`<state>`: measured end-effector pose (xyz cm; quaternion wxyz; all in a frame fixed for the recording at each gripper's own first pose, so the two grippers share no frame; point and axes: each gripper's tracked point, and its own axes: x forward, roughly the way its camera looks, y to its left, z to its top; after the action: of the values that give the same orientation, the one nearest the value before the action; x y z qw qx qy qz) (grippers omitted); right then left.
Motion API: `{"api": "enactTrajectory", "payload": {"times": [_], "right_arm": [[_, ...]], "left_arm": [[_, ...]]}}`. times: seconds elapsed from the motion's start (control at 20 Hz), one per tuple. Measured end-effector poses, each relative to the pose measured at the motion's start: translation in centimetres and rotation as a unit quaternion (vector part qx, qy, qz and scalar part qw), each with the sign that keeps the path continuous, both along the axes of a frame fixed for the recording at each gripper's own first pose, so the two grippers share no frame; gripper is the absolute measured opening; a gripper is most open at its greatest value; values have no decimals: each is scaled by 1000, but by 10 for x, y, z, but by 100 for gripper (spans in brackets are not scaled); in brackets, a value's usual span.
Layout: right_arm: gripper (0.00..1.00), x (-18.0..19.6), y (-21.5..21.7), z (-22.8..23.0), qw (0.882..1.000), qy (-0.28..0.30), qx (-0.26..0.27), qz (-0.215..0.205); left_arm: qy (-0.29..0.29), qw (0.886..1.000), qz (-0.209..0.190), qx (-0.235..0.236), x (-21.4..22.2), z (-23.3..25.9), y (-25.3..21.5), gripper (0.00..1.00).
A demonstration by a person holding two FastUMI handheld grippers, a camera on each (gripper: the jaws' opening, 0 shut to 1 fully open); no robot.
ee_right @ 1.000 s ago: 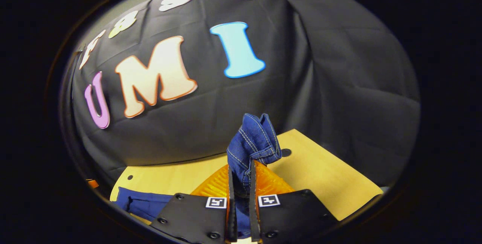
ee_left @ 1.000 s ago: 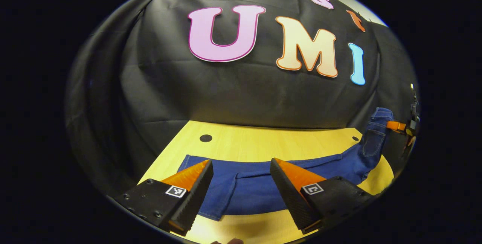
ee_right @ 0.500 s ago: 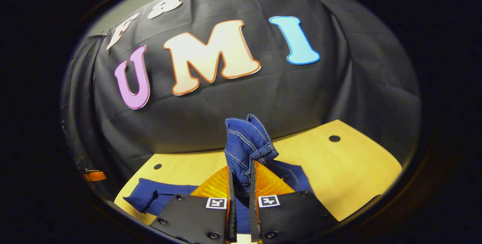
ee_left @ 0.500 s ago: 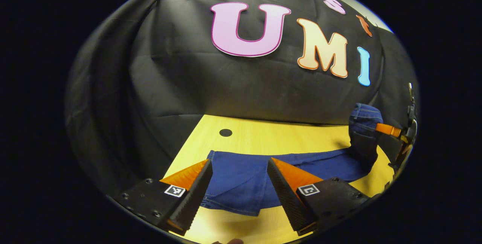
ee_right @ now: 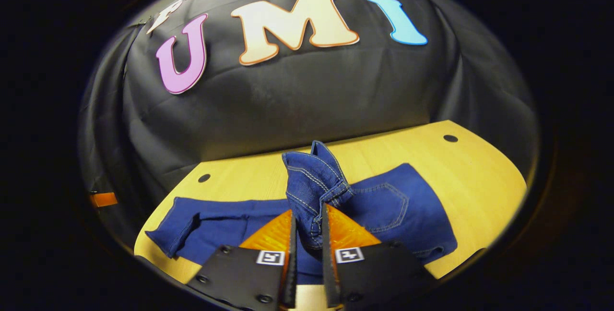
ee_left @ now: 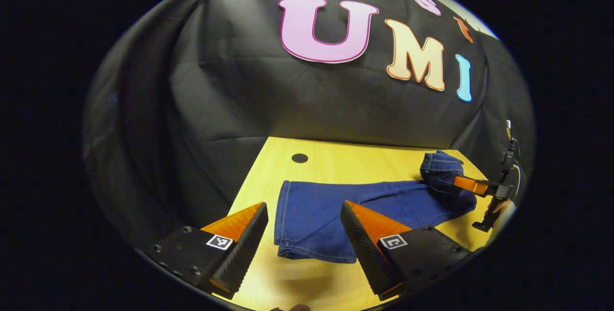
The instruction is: Grasp the waist and the cuffs of the jeans and fold them to make the two legs overlap; first hold the waist and fold one-third of the jeans toward the cuffs, then hold the cuffs and fold the remaining one-third in the same direction to finish folding.
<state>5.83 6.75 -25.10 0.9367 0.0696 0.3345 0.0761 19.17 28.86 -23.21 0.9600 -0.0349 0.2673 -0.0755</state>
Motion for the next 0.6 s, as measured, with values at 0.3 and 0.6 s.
{"api": "enactTrajectory", "payload": {"times": [0.3, 0.6], "right_arm": [[98, -18, 2, 47, 999, -41, 5, 9], [98, -33, -27, 62, 999, -39, -27, -4]], "left_arm": [[63, 997, -27, -25, -2, -56, 2, 95], [125, 991, -12, -35, 5, -113, 14, 95]]}}
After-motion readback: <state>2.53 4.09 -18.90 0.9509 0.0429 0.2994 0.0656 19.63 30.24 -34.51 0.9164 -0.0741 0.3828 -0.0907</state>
